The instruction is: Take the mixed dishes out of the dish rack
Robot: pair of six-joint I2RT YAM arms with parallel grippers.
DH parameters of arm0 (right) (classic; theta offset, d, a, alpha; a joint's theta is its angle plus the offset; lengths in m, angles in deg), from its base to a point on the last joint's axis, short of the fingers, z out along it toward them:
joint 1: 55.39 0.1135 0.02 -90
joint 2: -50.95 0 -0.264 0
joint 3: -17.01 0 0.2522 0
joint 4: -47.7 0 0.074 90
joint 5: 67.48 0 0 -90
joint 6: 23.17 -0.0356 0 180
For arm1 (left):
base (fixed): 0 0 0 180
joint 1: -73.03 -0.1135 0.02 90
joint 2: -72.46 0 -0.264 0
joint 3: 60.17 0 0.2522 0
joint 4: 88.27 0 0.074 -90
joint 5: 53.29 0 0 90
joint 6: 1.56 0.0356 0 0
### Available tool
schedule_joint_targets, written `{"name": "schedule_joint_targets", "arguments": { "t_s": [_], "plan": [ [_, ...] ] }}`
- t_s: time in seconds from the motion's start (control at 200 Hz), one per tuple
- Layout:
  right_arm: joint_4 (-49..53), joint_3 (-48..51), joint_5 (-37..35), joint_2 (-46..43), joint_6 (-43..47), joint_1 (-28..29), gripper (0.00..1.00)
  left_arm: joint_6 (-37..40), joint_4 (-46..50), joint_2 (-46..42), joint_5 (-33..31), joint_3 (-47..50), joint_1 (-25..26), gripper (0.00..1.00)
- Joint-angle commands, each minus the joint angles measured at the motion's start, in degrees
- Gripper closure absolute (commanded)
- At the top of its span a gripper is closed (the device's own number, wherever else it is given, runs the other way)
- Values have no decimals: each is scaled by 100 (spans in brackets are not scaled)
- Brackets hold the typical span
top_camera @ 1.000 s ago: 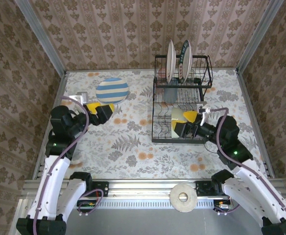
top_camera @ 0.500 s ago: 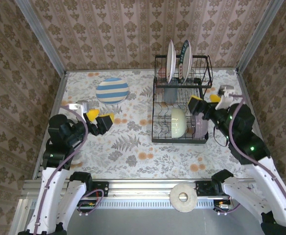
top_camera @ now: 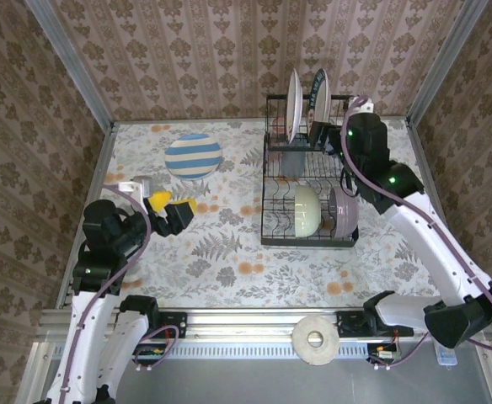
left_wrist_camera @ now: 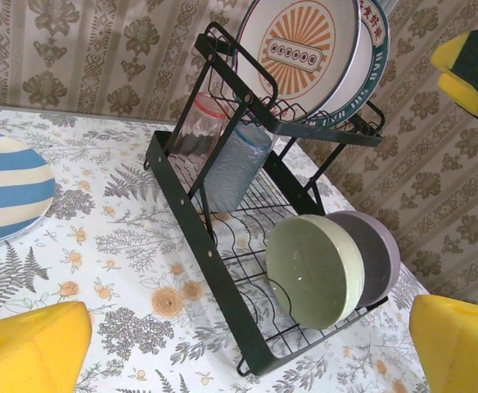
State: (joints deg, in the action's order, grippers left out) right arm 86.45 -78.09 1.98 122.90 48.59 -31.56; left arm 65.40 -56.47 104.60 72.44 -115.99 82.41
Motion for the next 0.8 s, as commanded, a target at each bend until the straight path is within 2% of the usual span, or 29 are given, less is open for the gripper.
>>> {"name": "schedule_joint_targets", "arguments": {
  "t_s": [0.0,0.36,0.525,0.795],
  "plan": [
    [172,-806,-853,558,352,112,23,87,63,-45,4,13,-50,0],
    [876,-2383,-1798,1977,506,218,37,74,53,-42,31,14,-50,0],
    [1035,-2718,-2163,2300,570,236,42,65,41,-45,40,23,-48,0],
    [1253,-3208,-2379,2717,602,261,52,54,2,-24,50,32,-56,0]
  ]
}}
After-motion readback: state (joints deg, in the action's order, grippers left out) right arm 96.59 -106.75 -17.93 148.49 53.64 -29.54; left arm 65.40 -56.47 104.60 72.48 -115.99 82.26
